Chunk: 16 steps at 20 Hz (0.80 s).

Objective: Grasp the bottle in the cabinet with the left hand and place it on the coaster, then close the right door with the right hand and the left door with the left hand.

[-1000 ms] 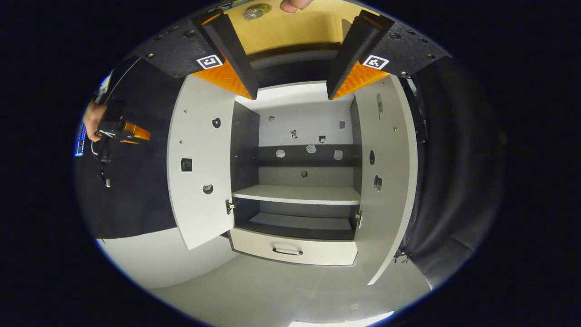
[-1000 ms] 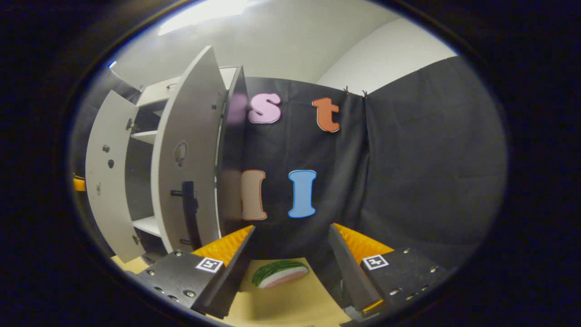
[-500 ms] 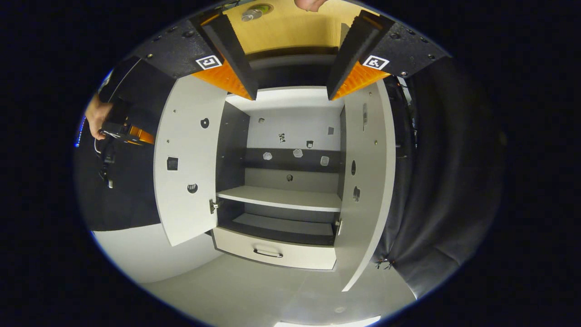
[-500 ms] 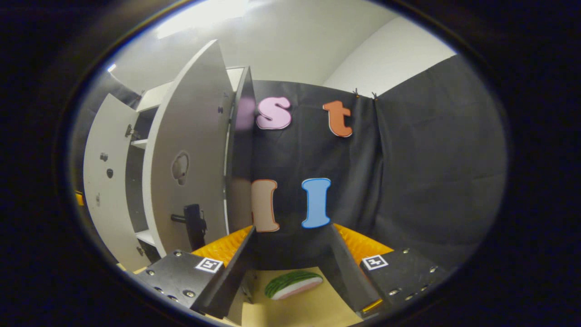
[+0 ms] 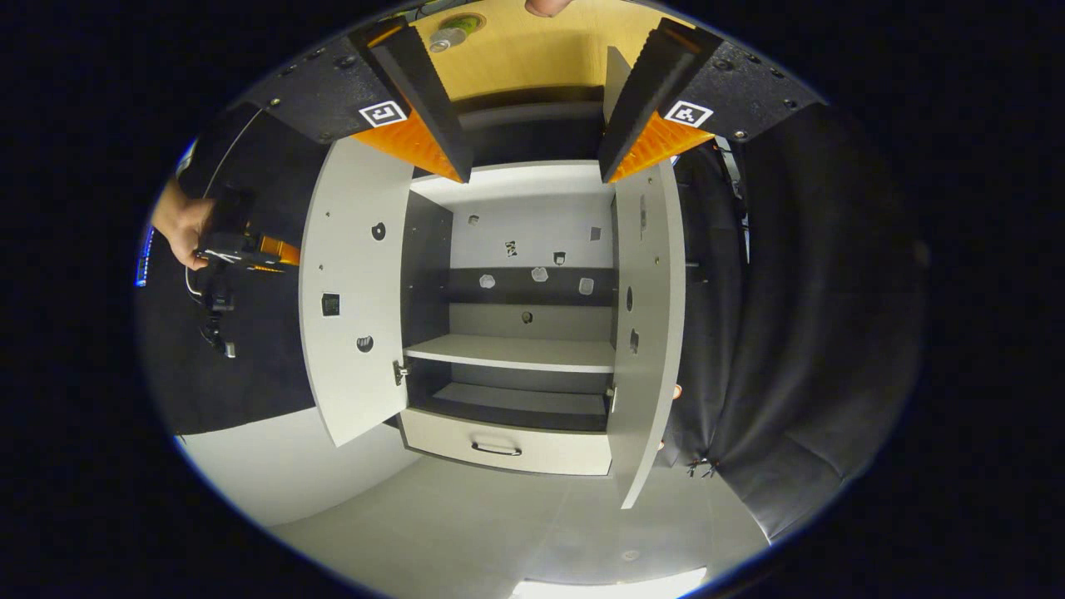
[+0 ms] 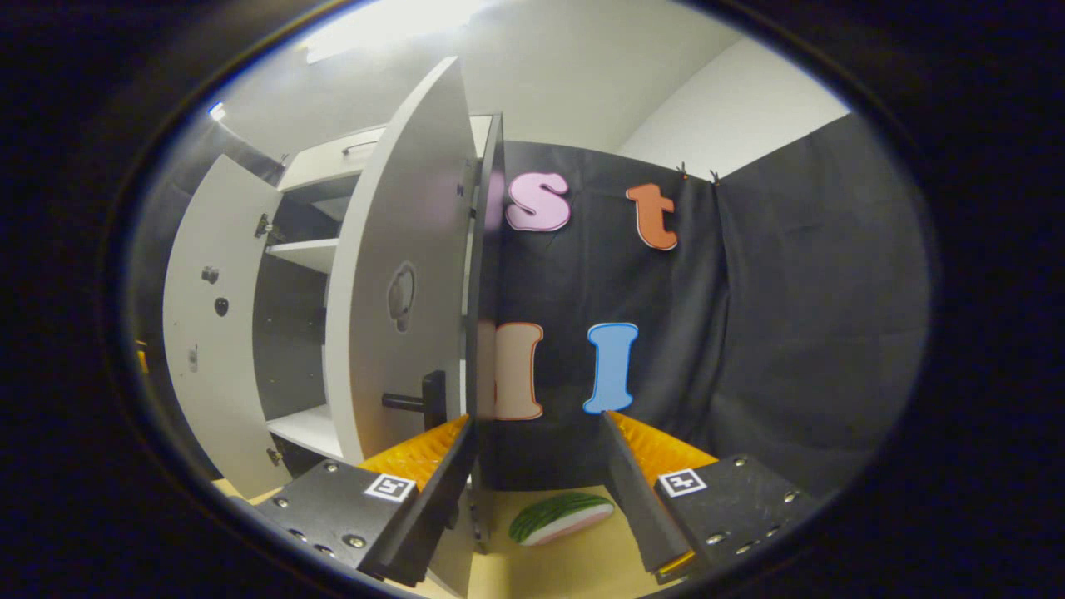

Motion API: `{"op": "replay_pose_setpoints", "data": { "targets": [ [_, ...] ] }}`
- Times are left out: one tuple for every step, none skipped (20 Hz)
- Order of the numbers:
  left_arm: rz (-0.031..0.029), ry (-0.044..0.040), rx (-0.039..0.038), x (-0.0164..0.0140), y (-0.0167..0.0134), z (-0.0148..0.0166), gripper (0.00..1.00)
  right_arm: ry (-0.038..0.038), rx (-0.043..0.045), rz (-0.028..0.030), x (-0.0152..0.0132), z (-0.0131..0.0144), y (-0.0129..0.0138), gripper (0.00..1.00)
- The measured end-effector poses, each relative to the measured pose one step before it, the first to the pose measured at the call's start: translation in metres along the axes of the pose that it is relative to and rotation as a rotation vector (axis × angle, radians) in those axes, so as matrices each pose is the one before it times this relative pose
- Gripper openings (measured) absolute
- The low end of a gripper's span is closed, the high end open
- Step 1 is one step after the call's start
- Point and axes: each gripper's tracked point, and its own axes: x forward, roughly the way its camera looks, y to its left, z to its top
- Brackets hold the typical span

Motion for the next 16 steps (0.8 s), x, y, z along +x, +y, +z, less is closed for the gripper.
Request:
{"op": "replay_pose_setpoints", "data": {
  "targets": [
    [-0.00069, 0.00350, -0.00923, -0.00120, -0.00032, -0.00076, 0.96, -0.00248, -0.00641, 0.00876, 0.00042, 0.00069, 0.00181, 0.91],
    [-0.00622, 0.00634, -0.00640, -0.00092, -0.00195, -0.00204, 0.96, -0.00292, -0.00033, 0.00867, 0.00151, 0.00136, 0.00534, 0.87],
    [-0.00354, 0.00560, -0.00113, -0.00029, -0.00183, -0.00104, 0.96, 0.00127, 0.00493, 0.00681, -0.00027, -0.00001, 0.00651, 0.87],
    [-0.00322, -0.00093, 0.00219, -0.00060, -0.00178, 0.00047, 0.96, -0.00077, 0.00489, 0.00606, -0.00304, -0.00090, 0.00795, 0.88],
    [-0.00598, -0.00289, 0.00162, 0.00046, -0.00233, 0.00058, 0.96, -0.00151, -0.00062, 0.00552, -0.00107, 0.00023, 0.00472, 0.88],
    [-0.00465, 0.00043, -0.00110, 0.00108, -0.00254, 0.00050, 0.96, -0.00295, -0.00453, 0.00660, -0.00056, 0.00030, 0.00367, 0.88],
    [-0.00677, 0.00078, -0.00108, 0.00085, -0.00370, -0.00030, 0.96, -0.00144, -0.00277, 0.00574, -0.00034, 0.00057, 0.00304, 0.88],
    [-0.00192, -0.00107, -0.00283, 0.00044, -0.00203, 0.00088, 0.96, 0.00152, 0.00122, 0.00473, 0.00035, -0.00032, 0.00287, 0.91],
    [-0.00360, -0.00051, -0.00472, 0.00069, -0.00213, 0.00053, 0.97, 0.00313, 0.00496, 0.00383, 0.00055, 0.00035, 0.00252, 0.91],
    [-0.00408, 0.00092, -0.00377, 0.00016, -0.00205, -0.00041, 0.96, 0.00217, 0.00384, 0.00457, -0.00107, -0.00087, 0.00275, 0.91],
    [0.00094, 0.00004, -0.00282, 0.00036, 0.00007, -0.00032, 0.97, 0.00067, 0.00256, 0.00487, 0.00053, -0.00027, 0.00307, 0.88],
    [0.00053, 0.00066, -0.00135, 0.00055, 0.00001, -0.00064, 0.96, 0.00094, 0.00369, 0.00411, 0.00043, -0.00003, 0.00156, 0.91],
    [-0.00130, 0.00389, 0.00061, 0.00104, -0.00032, -0.00101, 0.96, 0.00309, 0.00426, 0.00341, 0.00033, 0.00014, 0.00242, 0.91],
    [0.00271, 0.00453, 0.00381, -0.00038, 0.00026, -0.00241, 0.96, 0.00203, 0.00260, 0.00571, 0.00004, -0.00099, 0.00311, 0.91],
    [0.00476, 0.00307, 0.00403, 0.00111, 0.00240, -0.00131, 1.00, 0.00246, 0.00408, 0.00920, 0.00014, 0.00007, 0.00392, 0.91],
    [0.00327, -0.00022, 0.00220, 0.00122, 0.00140, 0.00004, 0.96, 0.00405, 0.00695, 0.01198, 0.00155, -0.00081, 0.00553, 0.91]
  ]
}}
